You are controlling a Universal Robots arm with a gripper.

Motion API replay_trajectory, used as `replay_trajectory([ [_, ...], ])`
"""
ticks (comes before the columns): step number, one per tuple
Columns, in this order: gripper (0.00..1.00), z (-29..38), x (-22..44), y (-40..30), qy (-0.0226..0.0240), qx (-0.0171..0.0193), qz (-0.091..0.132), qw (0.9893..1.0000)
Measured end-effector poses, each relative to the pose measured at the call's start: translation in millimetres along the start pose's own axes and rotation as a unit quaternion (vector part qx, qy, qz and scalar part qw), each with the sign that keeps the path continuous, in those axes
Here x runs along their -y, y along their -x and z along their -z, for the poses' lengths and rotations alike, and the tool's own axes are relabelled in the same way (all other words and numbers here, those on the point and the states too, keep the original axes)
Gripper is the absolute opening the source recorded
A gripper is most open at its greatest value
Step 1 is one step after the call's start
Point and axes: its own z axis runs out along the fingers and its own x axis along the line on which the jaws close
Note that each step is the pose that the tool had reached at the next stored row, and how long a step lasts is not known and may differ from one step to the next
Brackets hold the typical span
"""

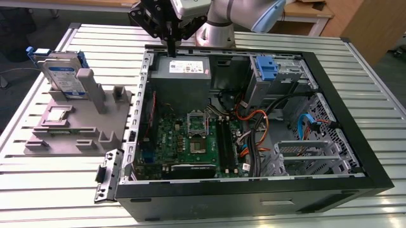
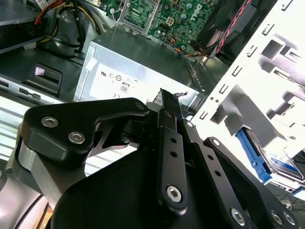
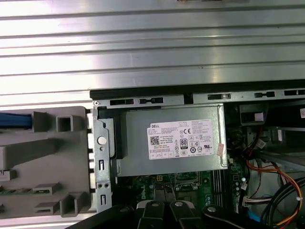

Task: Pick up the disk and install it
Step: 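Reach for the disk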

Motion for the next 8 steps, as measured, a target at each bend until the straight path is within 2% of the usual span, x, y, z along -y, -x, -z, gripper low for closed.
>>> replay_trajectory([
  [3,0.11,0.0,0.0,-0.4,0.0001,0.0000,0.000,1.0000],
  [8,0.11,0.0,0.4,-5.3,0.0000,0.0000,0.000,1.0000],
])
